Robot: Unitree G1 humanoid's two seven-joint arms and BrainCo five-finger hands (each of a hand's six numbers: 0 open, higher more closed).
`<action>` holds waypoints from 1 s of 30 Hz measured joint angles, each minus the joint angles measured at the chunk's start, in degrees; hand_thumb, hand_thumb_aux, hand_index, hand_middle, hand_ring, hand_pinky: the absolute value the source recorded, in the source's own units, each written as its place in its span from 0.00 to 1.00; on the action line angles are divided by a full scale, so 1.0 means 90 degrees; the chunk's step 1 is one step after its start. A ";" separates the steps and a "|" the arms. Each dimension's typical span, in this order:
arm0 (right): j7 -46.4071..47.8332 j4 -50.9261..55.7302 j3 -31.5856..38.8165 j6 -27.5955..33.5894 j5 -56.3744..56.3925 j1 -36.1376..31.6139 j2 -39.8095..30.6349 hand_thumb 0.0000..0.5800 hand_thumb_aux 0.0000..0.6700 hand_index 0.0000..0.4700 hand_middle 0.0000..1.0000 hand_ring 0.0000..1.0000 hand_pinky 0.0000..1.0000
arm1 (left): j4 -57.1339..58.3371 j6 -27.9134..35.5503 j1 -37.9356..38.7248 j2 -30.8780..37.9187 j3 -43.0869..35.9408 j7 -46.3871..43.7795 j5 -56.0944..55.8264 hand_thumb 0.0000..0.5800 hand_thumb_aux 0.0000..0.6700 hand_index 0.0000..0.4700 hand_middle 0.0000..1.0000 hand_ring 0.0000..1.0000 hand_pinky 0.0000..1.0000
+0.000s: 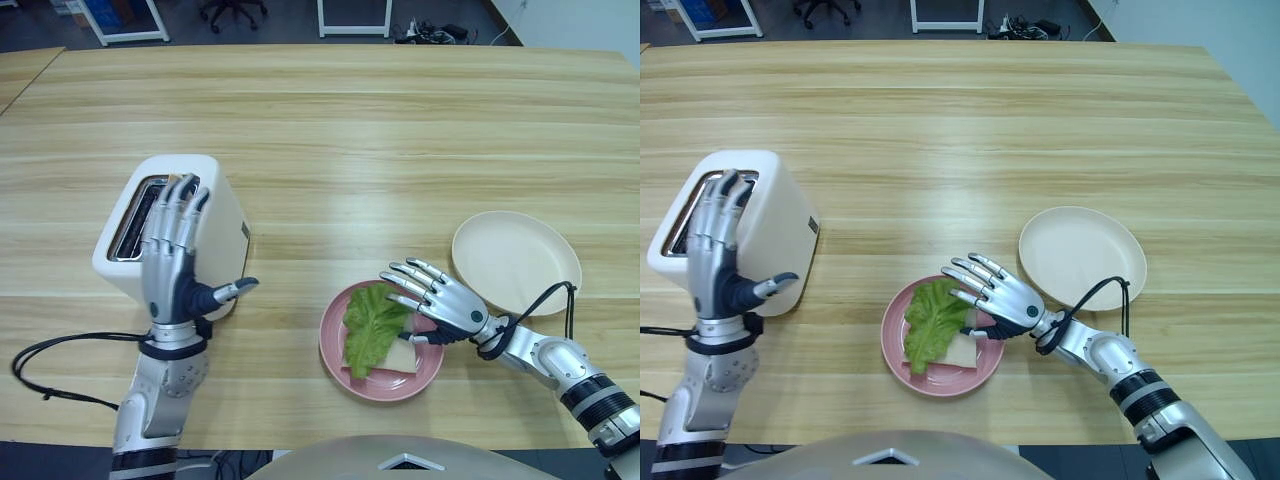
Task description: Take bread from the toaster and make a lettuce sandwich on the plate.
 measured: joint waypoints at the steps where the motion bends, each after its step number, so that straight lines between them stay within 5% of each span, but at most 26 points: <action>1: -0.0003 -0.0002 0.0000 0.0004 0.0000 0.0012 -0.0006 0.00 0.00 0.00 0.00 0.00 0.00 | -0.0079 0.0083 0.0013 0.0037 0.0155 0.0009 0.0016 0.00 0.00 0.00 0.00 0.00 0.00; 11: -0.0124 -0.0190 -0.0094 0.0313 0.0043 0.0104 -0.0021 0.00 0.00 0.00 0.00 0.00 0.00 | 0.0044 0.1441 0.0165 0.0481 0.1260 -0.0495 0.0177 0.00 0.00 0.00 0.00 0.00 0.00; 18: -0.0155 -0.0247 -0.0120 0.0405 0.0049 0.0114 0.0032 0.00 0.00 0.00 0.00 0.00 0.00 | 0.0709 0.1477 -0.0004 0.1158 0.0950 -0.1420 -0.0032 0.00 0.00 0.00 0.00 0.00 0.00; 21: -0.0144 -0.0262 -0.0119 0.0404 0.0049 0.0108 0.0034 0.00 0.00 0.00 0.00 0.00 0.00 | 0.0872 0.1485 -0.0040 0.1475 0.0838 -0.1810 -0.0092 0.44 0.25 0.25 0.00 0.00 0.00; 22: -0.0141 -0.0263 -0.0120 0.0406 0.0050 0.0108 0.0033 0.00 0.00 0.00 0.00 0.00 0.00 | 0.0880 0.1461 -0.0071 0.1591 0.0774 -0.1935 -0.0163 0.82 0.58 0.58 0.00 0.00 0.00; 23: -0.0138 -0.0263 -0.0120 0.0407 0.0050 0.0108 0.0032 0.00 0.00 0.00 0.00 0.00 0.00 | 0.0882 0.1451 -0.0111 0.1697 0.0749 -0.2063 -0.0174 0.90 0.68 0.68 0.00 0.00 0.00; 24: -0.0129 -0.0264 -0.0120 0.0408 0.0051 0.0109 0.0033 0.00 0.00 0.00 0.00 0.00 0.00 | 0.0887 0.1453 -0.0138 0.1773 0.0724 -0.2157 -0.0224 1.00 1.00 1.00 0.00 0.00 0.00; 30: -0.0118 -0.0280 -0.0119 0.0409 0.0082 0.0250 0.0031 0.00 0.00 0.00 0.00 0.00 0.00 | 0.0995 0.1343 -0.0242 0.2192 0.0706 -0.2410 -0.0453 1.00 1.00 1.00 0.00 0.00 0.00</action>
